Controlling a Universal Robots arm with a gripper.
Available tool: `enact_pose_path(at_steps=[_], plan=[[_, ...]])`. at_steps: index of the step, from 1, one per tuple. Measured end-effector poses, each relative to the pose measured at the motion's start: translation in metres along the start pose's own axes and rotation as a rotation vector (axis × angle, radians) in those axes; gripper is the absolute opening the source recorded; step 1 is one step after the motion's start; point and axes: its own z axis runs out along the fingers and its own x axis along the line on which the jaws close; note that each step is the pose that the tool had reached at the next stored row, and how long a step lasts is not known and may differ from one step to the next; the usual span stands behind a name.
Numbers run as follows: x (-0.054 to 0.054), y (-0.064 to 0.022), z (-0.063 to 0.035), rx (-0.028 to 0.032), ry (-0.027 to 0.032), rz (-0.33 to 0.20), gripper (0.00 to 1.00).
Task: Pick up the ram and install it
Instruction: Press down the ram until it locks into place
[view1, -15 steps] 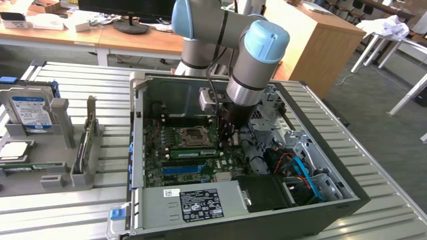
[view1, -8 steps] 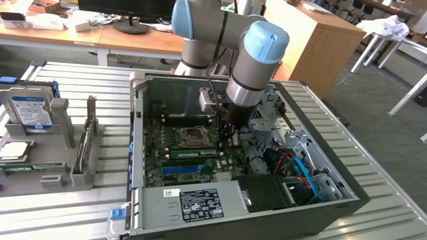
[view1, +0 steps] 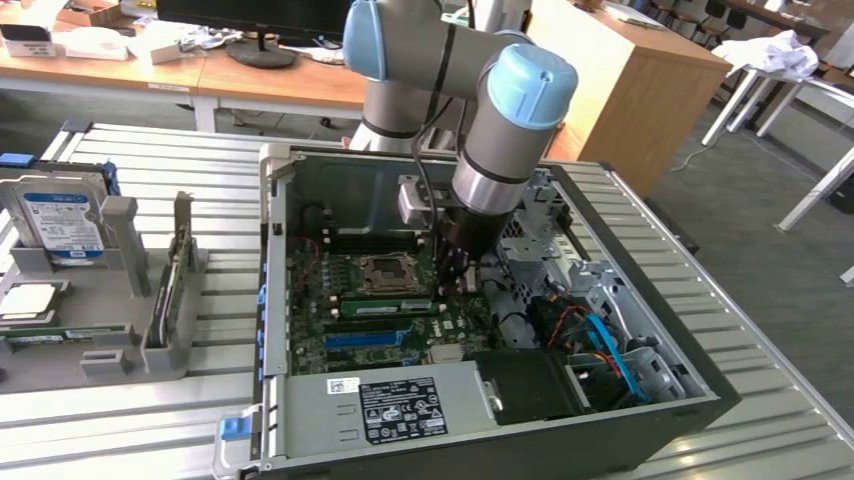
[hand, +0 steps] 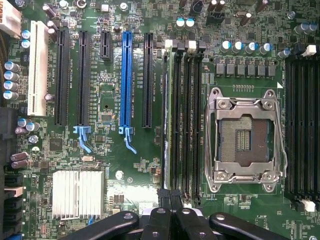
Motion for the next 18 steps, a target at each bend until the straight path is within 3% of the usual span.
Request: enact_pose_path(at_steps=[18], plan=[[0.0001, -0.0001, 0.0018, 0.0001, -0.0001, 0.000, 0.11]])
